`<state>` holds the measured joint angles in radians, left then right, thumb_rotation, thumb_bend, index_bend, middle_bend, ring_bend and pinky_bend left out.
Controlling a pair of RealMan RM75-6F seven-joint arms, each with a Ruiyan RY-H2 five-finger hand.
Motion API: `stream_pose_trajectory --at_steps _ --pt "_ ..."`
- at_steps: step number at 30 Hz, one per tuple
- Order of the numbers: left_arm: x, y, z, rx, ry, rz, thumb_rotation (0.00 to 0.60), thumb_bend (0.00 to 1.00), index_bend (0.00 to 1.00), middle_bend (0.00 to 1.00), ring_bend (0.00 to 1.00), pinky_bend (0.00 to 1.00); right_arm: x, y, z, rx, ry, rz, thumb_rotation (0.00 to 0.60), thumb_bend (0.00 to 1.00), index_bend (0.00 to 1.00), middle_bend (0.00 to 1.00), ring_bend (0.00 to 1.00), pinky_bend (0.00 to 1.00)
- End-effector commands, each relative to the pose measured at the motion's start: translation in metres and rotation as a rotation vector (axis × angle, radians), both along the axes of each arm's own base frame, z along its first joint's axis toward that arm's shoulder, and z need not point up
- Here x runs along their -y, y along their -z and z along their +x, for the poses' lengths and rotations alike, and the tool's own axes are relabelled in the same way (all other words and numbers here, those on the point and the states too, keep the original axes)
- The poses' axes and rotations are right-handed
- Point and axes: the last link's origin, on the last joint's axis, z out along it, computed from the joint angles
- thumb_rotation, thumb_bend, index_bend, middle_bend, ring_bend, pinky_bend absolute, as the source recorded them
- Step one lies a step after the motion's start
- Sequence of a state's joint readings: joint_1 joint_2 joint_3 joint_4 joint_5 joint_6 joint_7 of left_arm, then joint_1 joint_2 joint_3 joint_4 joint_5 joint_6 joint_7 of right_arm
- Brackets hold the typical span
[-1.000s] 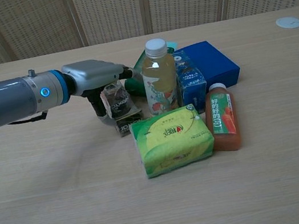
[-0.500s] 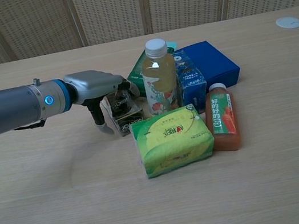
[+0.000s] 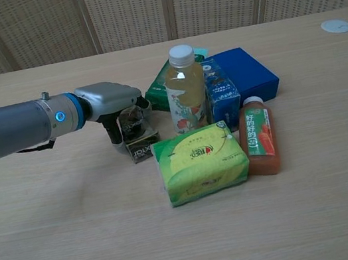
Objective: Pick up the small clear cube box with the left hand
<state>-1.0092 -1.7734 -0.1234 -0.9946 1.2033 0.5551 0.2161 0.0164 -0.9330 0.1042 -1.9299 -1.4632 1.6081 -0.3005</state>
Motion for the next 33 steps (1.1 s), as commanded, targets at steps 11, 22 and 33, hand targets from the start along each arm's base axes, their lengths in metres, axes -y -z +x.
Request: stream_pose_trajectory --at_steps 11,22,33 --pt "0.002 -0.006 -0.001 0.058 -0.006 0.053 0.600 0.07 0.75 0.77 0.71 0.67 0.000 -0.002 0.003 0.010 -0.012 -0.014 0.274 0.17 0.06 0.09 0.00 0.00" --pt "-0.002 -0.056 0.000 0.156 -0.006 0.144 0.600 0.07 0.77 0.79 0.73 0.70 0.001 0.003 0.001 0.028 -0.022 -0.010 0.273 0.17 0.06 0.09 0.00 0.00" --pt "-0.012 -0.155 0.023 0.282 0.001 0.324 0.600 0.06 0.77 0.80 0.74 0.71 0.003 0.007 -0.002 0.046 -0.038 -0.003 0.273 0.17 0.06 0.09 0.00 0.00"
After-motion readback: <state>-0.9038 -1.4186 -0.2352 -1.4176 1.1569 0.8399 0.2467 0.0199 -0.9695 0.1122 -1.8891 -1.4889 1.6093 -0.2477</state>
